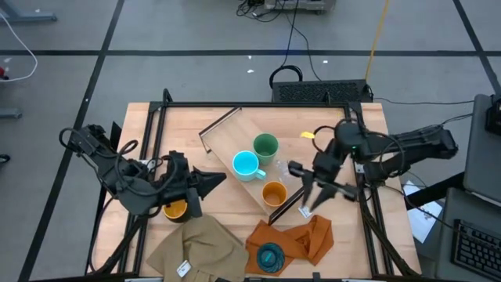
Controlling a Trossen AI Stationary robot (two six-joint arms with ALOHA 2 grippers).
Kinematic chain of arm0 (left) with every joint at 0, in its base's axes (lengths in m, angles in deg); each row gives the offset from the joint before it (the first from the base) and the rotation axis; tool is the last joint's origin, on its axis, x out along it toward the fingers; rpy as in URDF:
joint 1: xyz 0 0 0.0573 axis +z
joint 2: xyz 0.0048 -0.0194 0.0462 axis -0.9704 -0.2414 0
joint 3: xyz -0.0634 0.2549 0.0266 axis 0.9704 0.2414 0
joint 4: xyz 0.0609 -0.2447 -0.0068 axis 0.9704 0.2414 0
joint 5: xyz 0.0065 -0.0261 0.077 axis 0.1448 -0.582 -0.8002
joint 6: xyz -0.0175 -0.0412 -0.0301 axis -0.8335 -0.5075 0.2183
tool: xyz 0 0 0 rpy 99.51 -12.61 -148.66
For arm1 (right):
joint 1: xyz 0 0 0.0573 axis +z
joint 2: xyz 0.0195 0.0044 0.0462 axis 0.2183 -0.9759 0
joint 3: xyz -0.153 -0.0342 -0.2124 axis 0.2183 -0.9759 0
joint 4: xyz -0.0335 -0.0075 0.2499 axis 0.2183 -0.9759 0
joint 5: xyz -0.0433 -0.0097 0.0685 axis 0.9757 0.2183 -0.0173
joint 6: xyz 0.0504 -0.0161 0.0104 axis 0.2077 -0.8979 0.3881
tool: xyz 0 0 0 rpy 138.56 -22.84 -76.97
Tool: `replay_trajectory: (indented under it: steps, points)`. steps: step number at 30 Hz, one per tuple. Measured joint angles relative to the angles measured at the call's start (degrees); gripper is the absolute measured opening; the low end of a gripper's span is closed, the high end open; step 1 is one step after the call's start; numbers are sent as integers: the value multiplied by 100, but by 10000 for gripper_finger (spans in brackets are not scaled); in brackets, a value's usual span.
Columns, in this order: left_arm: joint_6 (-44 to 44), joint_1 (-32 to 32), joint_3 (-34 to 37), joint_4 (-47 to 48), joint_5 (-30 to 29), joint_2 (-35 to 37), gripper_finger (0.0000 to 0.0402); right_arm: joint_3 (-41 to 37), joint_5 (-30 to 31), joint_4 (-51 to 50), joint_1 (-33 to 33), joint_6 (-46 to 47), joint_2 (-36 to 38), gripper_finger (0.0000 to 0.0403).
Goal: Stack small to large cups/mugs on shelf
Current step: Put the blue cup on the shelf
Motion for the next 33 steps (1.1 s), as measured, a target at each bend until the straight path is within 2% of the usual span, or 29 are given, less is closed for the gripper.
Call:
replay_trajectory:
  steps: [4,6,10,14,20,27,33]
  points:
    - [5,0,0,97,-1,0,12,704,1312,-1339,255,-1832,-191,82]
    - [11,0,0,126,-15,0,12,1179,1787,-1802,409,-2401,-348,82]
    - [59,0,0,172,-47,0,12,2213,2009,-2978,751,-2841,-792,83]
    - [186,0,0,209,-45,0,12,2797,2641,-4367,1325,-3480,-1324,83]
    - [55,-89,2,788,478,134,12,2957,3207,-4704,1853,-3515,-1820,83]
    - [1189,-876,4,997,-225,230,12,2955,3968,-5268,2096,-3245,-2140,83]
    - [1062,-1567,0,1247,-193,355,12,2955,4056,-5518,2205,-2828,-2379,82]
